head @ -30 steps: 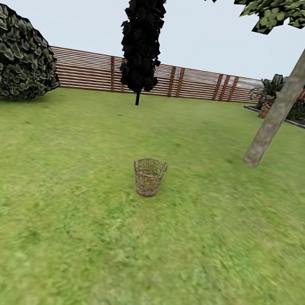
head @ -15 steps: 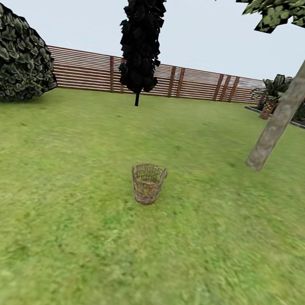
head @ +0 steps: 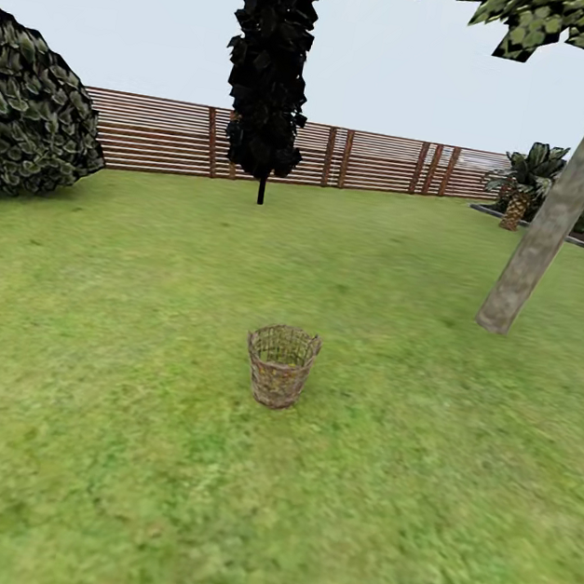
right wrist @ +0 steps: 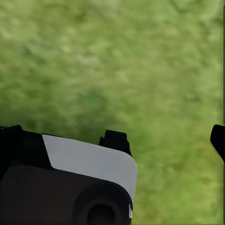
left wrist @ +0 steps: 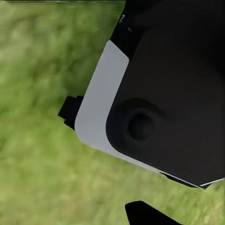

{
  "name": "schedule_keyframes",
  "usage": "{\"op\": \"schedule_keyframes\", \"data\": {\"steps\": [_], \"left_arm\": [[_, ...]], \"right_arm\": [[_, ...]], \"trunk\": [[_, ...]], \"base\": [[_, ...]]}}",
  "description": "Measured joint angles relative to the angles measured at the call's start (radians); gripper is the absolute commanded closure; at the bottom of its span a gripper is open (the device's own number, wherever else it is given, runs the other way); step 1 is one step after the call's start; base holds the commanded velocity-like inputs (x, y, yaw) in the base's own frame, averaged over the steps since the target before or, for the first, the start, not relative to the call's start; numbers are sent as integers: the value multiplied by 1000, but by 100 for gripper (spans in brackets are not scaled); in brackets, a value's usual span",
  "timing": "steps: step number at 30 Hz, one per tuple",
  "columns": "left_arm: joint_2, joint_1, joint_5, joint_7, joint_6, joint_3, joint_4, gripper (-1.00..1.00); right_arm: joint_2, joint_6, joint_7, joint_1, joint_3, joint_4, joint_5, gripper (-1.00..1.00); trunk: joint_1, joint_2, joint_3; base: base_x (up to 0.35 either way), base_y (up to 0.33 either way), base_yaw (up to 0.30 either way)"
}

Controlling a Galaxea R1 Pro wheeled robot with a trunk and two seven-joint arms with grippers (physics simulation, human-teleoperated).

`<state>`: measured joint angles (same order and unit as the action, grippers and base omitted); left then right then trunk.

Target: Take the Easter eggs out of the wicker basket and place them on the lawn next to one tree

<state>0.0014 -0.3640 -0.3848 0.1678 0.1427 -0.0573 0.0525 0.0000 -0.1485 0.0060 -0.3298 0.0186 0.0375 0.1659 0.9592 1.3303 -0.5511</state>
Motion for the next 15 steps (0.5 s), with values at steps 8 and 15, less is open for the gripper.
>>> {"op": "schedule_keyframes", "data": {"steps": [8,15], "left_arm": [[0,0,-1,0,0,0,0,-100],[0,0,-1,0,-1,0,0,-100]], "right_arm": [[0,0,0,0,0,0,-1,-100],[1,0,-1,0,0,0,0,-100]], "trunk": [[0,0,0],[0,0,0]], "base": [[326,0,0],[325,0,0]]}}
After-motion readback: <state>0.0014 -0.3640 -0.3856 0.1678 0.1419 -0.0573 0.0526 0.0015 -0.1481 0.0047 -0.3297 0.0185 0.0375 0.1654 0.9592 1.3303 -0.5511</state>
